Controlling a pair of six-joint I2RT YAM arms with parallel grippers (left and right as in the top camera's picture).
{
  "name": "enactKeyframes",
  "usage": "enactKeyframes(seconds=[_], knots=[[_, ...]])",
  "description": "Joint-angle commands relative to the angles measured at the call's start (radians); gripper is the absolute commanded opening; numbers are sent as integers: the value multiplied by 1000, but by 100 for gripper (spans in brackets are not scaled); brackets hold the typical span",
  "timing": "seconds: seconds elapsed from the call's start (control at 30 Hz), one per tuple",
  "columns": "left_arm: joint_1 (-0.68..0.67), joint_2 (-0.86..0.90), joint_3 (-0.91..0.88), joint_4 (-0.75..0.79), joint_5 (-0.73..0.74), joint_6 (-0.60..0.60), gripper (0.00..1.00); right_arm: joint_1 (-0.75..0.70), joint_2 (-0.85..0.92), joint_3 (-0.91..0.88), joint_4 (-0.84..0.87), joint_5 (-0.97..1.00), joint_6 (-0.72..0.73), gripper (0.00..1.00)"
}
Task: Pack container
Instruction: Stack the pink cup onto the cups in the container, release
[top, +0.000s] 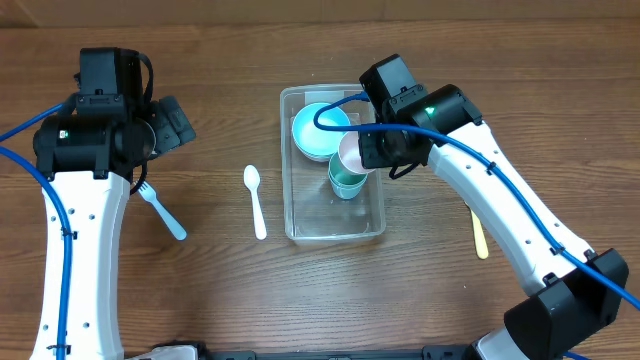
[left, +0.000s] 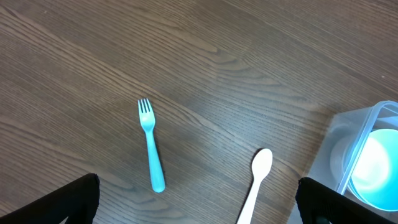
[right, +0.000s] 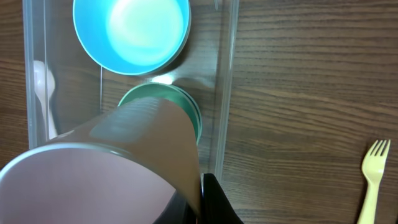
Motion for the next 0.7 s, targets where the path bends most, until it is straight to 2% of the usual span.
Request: enactKeyframes(seconds=[0.0, 0.47, 0.67], knots=[[5, -10, 10, 1, 8, -18, 100, 5, -4, -16, 19, -6, 1, 4], [5, -10, 10, 1, 8, -18, 100, 6, -2, -18, 35, -27, 1, 4], [5, -10, 10, 1, 8, -18, 100, 6, -2, -84, 83, -27, 0, 4]])
